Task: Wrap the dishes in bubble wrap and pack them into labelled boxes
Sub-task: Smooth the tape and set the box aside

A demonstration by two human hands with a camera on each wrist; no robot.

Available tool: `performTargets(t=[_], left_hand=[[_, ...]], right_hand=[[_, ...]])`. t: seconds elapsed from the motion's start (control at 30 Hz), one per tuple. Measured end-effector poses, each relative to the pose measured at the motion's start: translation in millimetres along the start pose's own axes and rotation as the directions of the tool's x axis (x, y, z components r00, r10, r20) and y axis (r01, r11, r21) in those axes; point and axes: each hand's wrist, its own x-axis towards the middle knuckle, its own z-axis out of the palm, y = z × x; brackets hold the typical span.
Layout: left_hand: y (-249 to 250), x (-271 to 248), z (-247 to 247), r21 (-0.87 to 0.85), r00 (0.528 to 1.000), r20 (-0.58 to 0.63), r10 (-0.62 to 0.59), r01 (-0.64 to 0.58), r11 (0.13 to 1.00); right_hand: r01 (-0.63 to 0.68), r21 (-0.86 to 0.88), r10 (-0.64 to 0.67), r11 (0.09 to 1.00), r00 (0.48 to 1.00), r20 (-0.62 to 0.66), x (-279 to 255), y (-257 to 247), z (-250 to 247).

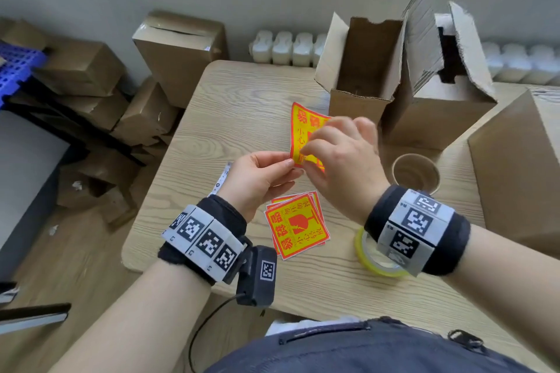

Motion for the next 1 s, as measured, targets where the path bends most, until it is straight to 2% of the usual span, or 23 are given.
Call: performTargets(t=[0.13,0.23,0.8,1.0], left_hand=[[6,-2,2,-0.039,1.0,0.011,0.021,-0.02,0.999],[8,-2,2,-0.037,0.999,0.0,0.049,-0.049,0.998],[16,-5,0,0.042,0.988,0.012,0.153,-0.154,0.987],[16,-3,-3,0.157,0.977,0.009,0.213,-0.212,0.965]], right_hand=[[-0.112,0.191,0.11,0.975,0.994,0.021,0,-1,2],[-0.146,0.268,0.139,0.952,0.989,0.048,1,0,2],[-0.221,0.328,0.22,0.918,0.975,0.04,4,-4,0],[-0.292,0.38,0.262,0.877,0.956,0.13,8,-6,-4]])
